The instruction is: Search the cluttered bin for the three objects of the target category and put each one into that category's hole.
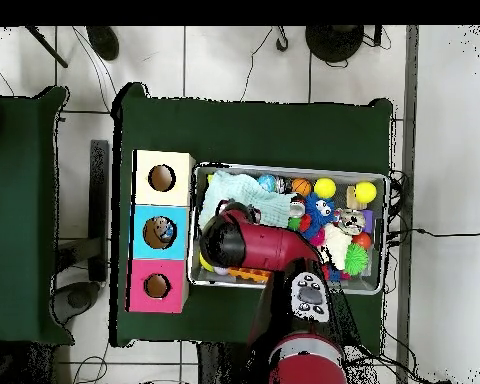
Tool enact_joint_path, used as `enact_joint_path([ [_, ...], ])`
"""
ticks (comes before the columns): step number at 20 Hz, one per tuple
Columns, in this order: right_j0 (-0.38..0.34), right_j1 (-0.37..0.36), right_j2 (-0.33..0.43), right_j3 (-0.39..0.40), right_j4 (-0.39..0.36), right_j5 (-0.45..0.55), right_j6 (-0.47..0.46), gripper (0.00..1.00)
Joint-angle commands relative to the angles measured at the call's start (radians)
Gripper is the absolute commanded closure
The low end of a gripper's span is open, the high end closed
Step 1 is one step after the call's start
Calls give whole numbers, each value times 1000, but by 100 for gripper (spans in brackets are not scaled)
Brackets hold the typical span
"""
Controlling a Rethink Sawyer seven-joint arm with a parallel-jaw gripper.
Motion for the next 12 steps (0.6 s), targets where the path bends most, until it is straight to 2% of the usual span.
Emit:
enact_joint_path([
  [1,-31,51,82,-41,-73,-80,71,0],
  [5,-25,53,78,-38,-74,-88,79,0],
  [6,-32,51,86,-36,-79,-85,75,100],
  [12,-23,33,71,-31,-75,-41,68,100],
])
